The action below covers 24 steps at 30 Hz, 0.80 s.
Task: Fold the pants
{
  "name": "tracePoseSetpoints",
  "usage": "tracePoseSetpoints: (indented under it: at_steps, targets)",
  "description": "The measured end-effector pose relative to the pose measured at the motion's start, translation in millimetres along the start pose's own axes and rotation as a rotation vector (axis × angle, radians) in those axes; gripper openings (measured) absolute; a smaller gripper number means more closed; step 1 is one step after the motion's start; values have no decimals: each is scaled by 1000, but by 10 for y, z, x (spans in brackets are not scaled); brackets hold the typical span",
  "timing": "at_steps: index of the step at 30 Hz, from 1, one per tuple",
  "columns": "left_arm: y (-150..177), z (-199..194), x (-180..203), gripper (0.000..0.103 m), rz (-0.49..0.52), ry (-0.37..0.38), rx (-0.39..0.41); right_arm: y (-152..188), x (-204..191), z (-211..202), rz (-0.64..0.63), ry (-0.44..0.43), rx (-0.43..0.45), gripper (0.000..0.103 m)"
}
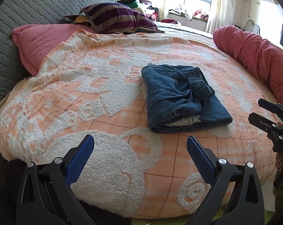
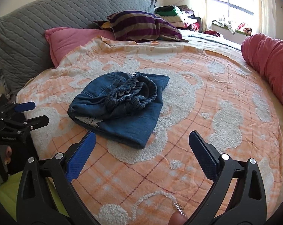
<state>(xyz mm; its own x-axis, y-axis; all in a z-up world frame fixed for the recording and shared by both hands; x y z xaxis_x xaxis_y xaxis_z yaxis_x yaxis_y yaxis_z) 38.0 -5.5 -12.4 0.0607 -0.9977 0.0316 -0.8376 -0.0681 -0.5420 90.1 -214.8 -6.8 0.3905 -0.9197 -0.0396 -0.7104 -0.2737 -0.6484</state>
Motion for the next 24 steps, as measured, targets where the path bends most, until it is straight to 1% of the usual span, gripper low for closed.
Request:
tracePoseSetpoints:
  at_steps: [24]
  targets:
    - [3,3,-70,98,-19,-4,-2,-17,-28,22,-7,-4,-11,94]
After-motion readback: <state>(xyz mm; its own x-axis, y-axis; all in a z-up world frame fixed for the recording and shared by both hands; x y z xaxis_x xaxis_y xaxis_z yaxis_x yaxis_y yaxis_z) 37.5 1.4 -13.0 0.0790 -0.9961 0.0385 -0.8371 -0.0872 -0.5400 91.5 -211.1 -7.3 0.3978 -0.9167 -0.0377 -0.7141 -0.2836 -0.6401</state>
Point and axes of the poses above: each gripper's, at about its wrist camera, not at the fingertips, and z roughly the way its jaws point, x to its right, y to its underside, the point moved 4 cm from there along z, roughly the way its jaws point, and after that the axes turned 10 degrees about -x, right-handed, at the moved point
